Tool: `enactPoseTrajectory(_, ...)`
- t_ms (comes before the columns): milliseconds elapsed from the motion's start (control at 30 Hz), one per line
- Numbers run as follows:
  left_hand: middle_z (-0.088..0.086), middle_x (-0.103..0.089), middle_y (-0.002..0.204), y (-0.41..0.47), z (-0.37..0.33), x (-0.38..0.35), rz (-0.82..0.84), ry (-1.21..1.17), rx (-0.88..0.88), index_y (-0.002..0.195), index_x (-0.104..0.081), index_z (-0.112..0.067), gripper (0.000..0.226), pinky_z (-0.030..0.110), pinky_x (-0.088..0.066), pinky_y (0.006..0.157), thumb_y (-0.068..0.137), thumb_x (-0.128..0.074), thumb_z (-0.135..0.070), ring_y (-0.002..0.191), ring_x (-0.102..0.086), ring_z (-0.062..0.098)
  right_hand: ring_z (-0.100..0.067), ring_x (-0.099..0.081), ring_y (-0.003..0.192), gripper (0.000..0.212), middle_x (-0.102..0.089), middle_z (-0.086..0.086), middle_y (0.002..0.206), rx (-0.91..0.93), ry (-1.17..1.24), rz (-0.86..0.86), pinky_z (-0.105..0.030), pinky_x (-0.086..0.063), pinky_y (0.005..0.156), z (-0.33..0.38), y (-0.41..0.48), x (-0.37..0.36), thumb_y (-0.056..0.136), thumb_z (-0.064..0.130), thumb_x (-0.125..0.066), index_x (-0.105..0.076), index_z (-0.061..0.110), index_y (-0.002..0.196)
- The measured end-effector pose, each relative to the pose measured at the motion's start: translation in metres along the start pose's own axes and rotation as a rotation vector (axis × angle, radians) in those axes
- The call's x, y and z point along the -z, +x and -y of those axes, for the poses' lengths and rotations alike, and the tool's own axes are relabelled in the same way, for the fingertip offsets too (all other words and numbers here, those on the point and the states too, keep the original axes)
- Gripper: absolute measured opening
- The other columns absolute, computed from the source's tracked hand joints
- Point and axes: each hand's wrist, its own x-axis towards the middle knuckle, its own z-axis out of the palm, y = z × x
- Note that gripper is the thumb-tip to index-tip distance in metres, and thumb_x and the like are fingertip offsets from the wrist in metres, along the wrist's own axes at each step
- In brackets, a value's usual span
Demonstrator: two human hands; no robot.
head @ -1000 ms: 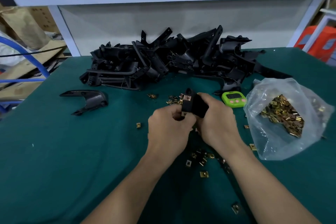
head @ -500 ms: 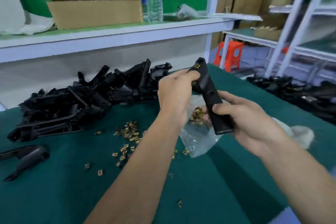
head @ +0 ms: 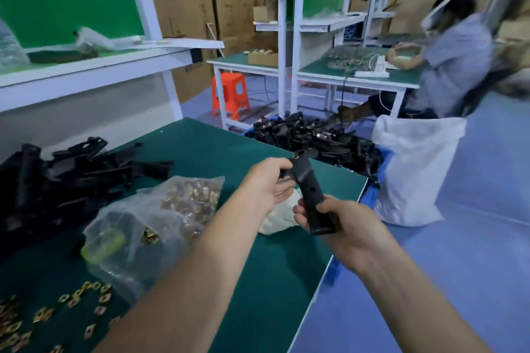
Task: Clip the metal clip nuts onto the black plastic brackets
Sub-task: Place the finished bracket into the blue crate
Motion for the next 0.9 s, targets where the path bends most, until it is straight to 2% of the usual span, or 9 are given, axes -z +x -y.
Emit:
enactPoseTrajectory(167,0.011,-0.068,0.097,0.038,-0.007,-0.02,0.115,-0.123,0.104,0.1,-0.06,-0.007,0.028,0.034,-0.049,0.073,0.1,-0.059,-0.035,0.087,-0.064,0.022,-0.04,-0.065,0.076,0.021,-0.061,-0.029,0.095,-0.041,0.005,-0.066,-0.042,-0.063,0.056,0.031,0.046,-0.011,0.093,-0.017,-0.034,-0.054,-0.018,0.099)
enactPoseTrajectory(267,0.016,-0.052,0.148,0.063,-0.024,-0.03,0.12,-0.247,0.103,0.15,-0.04,0.001,0.074,0.05,-0.041,0.108,0.103,-0.049,-0.055,0.135,-0.049,0.03,-0.043,-0.068,0.096,0.023,-0.061,-0.027,0.11,0.011,-0.027,-0.136,-0.05,-0.058,0.089,0.085,0.114,-0.043,0.107,0.01,-0.042,-0.053,-0.009,0.105)
enactPoseTrajectory(333,0.014,-0.024,0.168,0.072,-0.024,-0.029,0.071,-0.234,0.129,0.161,-0.027,-0.009,0.073,0.053,-0.018,0.125,0.106,-0.039,-0.056,0.157,-0.018,0.029,-0.042,-0.052,0.13,0.039,-0.053,-0.024,0.137,-0.036,-0.133,-0.19,-0.059,-0.039,0.112,0.092,0.148,-0.056,0.109,0.033,-0.041,-0.049,0.0,0.128)
enactPoseTrajectory(367,0.013,-0.02,0.169,0.074,-0.023,-0.025,0.06,-0.228,0.147,0.162,-0.026,-0.014,0.07,0.053,-0.017,0.126,0.106,-0.036,-0.056,0.157,-0.017,0.029,-0.04,-0.051,0.13,0.043,-0.053,-0.021,0.137,-0.07,-0.219,-0.209,-0.06,-0.041,0.109,0.081,0.156,-0.06,0.109,0.037,-0.04,-0.047,0.004,0.135)
enactPoseTrajectory(467,0.013,-0.064,0.132,0.079,-0.015,-0.009,0.029,-0.268,0.145,0.152,-0.046,-0.014,0.064,0.045,-0.051,0.095,0.106,-0.036,-0.058,0.117,-0.062,0.031,-0.027,-0.059,0.064,0.027,-0.059,-0.013,0.079,-0.089,-0.342,-0.148,-0.035,-0.047,0.055,0.027,0.163,-0.074,0.106,0.032,-0.046,-0.054,0.008,0.097)
enactPoseTrajectory(533,0.008,-0.066,0.079,0.081,-0.014,0.004,0.011,-0.261,0.13,0.14,-0.058,-0.011,0.064,0.035,-0.049,0.066,0.105,-0.038,-0.059,0.075,-0.062,0.025,-0.022,-0.05,0.05,0.026,-0.057,-0.008,0.057,-0.001,-0.378,-0.166,-0.028,-0.037,0.052,0.0,0.162,-0.082,0.103,0.019,-0.051,-0.055,0.009,0.08)
enactPoseTrajectory(567,0.006,-0.06,0.073,0.081,-0.014,0.01,0.001,-0.237,0.12,0.137,-0.061,-0.009,0.065,0.033,-0.048,0.065,0.104,-0.037,-0.06,0.071,-0.058,0.024,-0.022,-0.049,0.049,0.027,-0.058,-0.006,0.054,0.032,-0.39,-0.166,-0.029,-0.036,0.053,-0.008,0.161,-0.085,0.101,0.015,-0.051,-0.057,0.009,0.076)
enactPoseTrajectory(833,0.0,-0.076,0.085,0.03,-0.041,0.067,-0.277,0.153,-0.404,0.081,-0.076,-0.023,0.013,0.034,-0.051,0.074,0.089,-0.066,-0.022,0.081,-0.068,0.021,-0.019,-0.057,0.058,0.024,-0.061,-0.006,0.062,0.128,-0.319,0.037,-0.024,-0.049,0.053,-0.032,0.118,-0.148,0.091,-0.003,-0.049,-0.064,0.01,0.078)
enactPoseTrajectory(900,-0.005,-0.08,0.092,0.005,-0.047,0.098,-0.386,0.262,-0.549,0.083,-0.081,-0.03,0.028,0.031,-0.06,0.075,0.087,-0.061,-0.011,0.083,-0.074,0.014,-0.019,-0.056,0.057,0.026,-0.06,-0.007,0.06,0.14,-0.334,0.133,-0.026,-0.05,0.055,-0.038,0.101,-0.172,0.088,-0.008,-0.048,-0.067,0.008,0.079)
